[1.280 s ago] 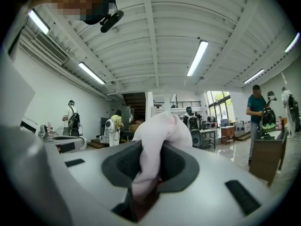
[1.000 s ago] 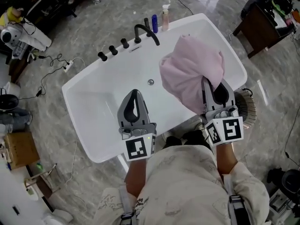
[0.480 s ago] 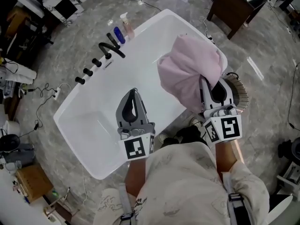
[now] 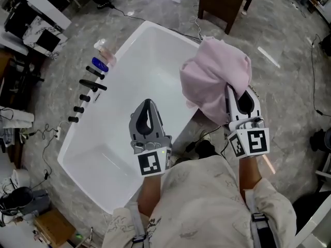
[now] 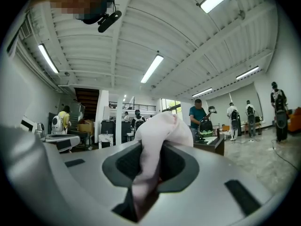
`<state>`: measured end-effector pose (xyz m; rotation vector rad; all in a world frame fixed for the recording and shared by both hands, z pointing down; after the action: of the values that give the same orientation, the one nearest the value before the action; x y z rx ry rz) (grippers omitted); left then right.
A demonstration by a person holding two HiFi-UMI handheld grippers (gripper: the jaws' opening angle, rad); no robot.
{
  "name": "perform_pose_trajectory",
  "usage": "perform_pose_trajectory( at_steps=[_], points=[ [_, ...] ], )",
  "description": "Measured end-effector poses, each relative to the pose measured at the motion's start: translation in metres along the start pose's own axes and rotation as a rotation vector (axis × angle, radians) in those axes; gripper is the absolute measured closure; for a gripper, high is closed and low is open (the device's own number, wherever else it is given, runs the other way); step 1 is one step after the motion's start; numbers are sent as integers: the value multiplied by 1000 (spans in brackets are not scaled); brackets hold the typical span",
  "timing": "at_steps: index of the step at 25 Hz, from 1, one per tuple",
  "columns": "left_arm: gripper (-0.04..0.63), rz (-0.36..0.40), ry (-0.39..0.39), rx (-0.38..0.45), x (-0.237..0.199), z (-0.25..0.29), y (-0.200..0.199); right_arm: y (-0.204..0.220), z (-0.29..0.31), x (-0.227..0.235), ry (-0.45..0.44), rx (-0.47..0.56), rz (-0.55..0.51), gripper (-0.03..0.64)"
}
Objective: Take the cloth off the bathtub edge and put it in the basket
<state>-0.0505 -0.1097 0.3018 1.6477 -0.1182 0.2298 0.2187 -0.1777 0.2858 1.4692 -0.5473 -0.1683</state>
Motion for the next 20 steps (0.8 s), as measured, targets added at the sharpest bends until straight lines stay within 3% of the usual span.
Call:
perform_pose_trajectory(
  at_steps=[13, 20],
  points=[
    [589, 7, 253, 57, 137, 96, -25, -30, -52, 145, 242, 82, 20, 547],
    [589, -16, 367, 85, 211, 128, -38, -41, -87, 200, 334, 74, 1, 548]
  ],
)
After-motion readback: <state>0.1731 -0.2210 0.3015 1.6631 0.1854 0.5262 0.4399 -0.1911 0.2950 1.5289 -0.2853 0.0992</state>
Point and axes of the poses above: the fingertips, and each gripper's own axes: z forward along the fingers, x to its right, y out of its underside, the point moved 9 cm from there along -z, backward along the fingers, and after that the axes turned 12 degrees about z, right-handed, at the moved point
